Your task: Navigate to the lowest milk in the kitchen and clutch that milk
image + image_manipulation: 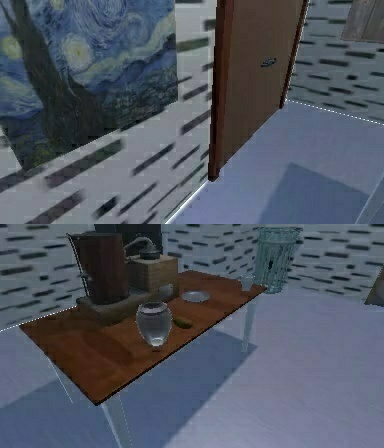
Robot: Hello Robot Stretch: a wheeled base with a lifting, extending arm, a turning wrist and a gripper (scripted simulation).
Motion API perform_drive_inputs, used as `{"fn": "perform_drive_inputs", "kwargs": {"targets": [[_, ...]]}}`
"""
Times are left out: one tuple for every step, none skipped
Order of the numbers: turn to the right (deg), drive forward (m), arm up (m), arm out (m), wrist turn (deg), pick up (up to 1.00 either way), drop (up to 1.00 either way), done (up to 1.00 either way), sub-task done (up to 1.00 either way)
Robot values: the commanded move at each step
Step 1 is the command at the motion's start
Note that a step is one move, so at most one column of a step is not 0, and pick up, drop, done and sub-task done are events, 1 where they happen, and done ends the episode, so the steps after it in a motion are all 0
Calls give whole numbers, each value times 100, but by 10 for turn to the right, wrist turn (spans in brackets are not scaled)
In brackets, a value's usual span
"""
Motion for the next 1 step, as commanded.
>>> {"fn": "perform_drive_inputs", "kwargs": {"targets": [[150, 0, 0, 0, 0, 0, 0, 0, 0]]}}
